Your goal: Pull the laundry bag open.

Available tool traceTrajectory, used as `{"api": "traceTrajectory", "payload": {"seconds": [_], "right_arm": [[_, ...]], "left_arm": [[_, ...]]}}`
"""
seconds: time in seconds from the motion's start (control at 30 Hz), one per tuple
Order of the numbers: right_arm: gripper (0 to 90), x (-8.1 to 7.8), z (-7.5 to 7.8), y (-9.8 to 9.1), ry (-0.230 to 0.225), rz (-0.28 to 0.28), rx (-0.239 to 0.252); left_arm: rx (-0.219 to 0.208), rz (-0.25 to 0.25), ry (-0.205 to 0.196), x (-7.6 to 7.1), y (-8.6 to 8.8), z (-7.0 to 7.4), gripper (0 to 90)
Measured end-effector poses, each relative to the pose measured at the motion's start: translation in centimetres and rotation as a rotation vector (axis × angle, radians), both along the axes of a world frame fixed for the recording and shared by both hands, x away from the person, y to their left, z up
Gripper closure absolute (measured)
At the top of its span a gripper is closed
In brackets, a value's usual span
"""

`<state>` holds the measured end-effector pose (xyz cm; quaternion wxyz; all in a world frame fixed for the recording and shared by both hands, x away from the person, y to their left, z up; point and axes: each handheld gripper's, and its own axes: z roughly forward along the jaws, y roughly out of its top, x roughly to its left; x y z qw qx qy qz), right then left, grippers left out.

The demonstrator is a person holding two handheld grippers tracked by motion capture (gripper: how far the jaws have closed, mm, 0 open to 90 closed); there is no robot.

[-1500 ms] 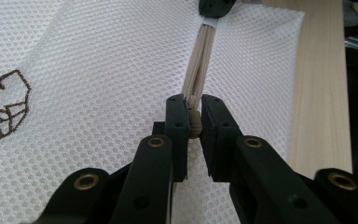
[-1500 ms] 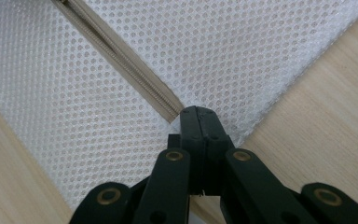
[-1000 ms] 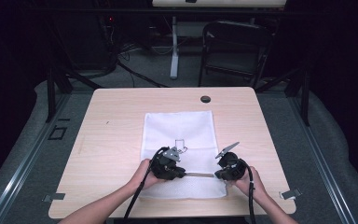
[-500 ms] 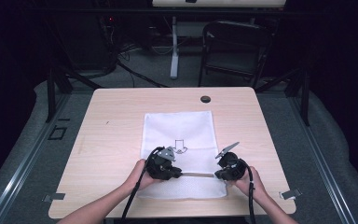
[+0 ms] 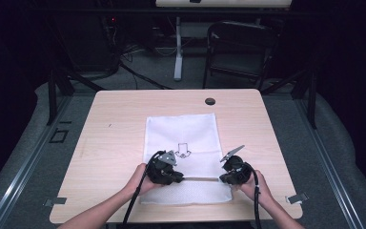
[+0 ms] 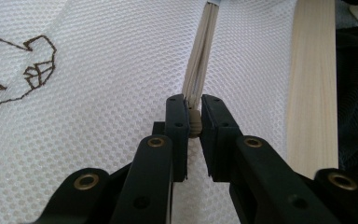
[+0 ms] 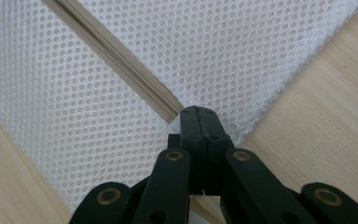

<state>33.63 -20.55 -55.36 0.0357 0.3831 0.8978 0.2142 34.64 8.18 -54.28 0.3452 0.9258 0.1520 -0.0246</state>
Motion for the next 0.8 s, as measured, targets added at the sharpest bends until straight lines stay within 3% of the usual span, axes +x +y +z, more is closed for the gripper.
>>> {"api": "traceTrajectory", "payload": {"seconds": [0.8], "right_arm": [[90.0,0.0,0.0,0.0,0.001,-0.001,-0.005]], "left_arm": [[-0.010,0.037,0.010,-0.2,2.3,0.0,81.5]]}}
